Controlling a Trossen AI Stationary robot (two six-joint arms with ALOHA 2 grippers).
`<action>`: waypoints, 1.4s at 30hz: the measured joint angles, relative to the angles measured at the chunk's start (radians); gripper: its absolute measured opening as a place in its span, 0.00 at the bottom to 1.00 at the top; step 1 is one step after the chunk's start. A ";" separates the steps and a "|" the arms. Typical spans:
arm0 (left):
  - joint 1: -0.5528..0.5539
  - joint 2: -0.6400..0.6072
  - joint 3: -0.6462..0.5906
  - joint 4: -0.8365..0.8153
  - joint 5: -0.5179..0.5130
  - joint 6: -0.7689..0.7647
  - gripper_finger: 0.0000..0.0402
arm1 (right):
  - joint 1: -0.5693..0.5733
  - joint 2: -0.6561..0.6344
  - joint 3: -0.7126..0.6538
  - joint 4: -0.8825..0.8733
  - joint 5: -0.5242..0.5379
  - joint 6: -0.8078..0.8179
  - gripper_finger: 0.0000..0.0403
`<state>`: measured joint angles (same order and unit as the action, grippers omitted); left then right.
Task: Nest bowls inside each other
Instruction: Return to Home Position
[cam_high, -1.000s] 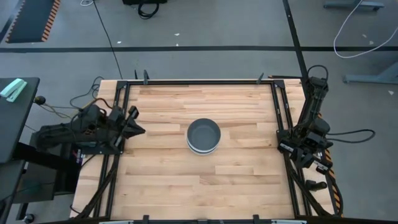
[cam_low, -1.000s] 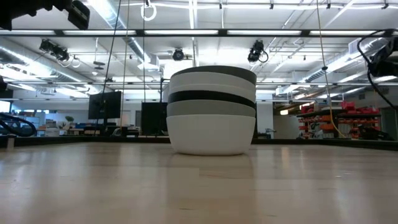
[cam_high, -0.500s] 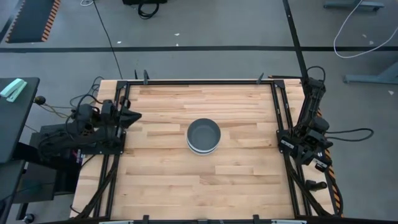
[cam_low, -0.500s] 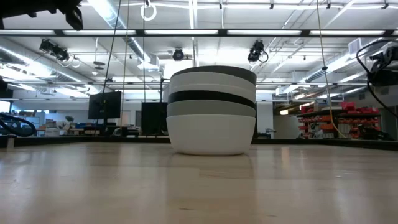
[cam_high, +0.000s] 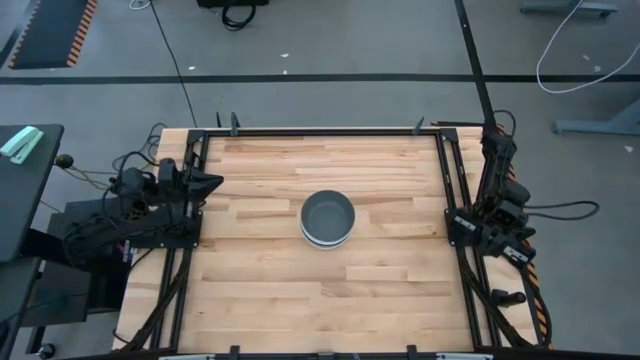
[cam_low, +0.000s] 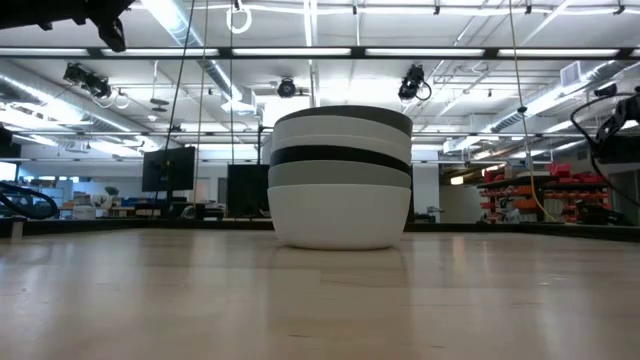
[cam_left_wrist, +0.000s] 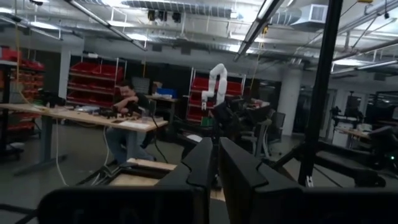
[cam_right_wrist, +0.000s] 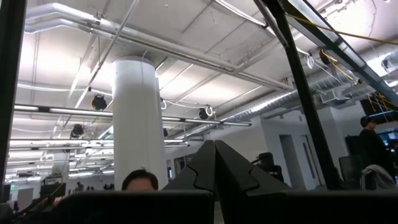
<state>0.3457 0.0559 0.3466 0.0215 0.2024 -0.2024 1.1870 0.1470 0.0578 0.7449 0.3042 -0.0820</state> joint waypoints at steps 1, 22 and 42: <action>0.001 0.000 0.000 -0.004 0.000 0.000 0.09 | 0.000 -0.015 0.000 -0.014 0.000 0.000 0.03; 0.021 0.001 -0.225 0.378 0.000 -0.094 0.08 | 0.000 -0.148 0.018 -0.171 0.000 0.008 0.03; 0.032 0.002 -0.336 0.532 0.000 -0.127 0.08 | 0.000 -0.147 -0.003 -0.146 0.000 0.037 0.03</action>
<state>0.3777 0.0582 0.0105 0.5534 0.2025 -0.3295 1.1867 -0.0002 0.0547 0.5986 0.3042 -0.0447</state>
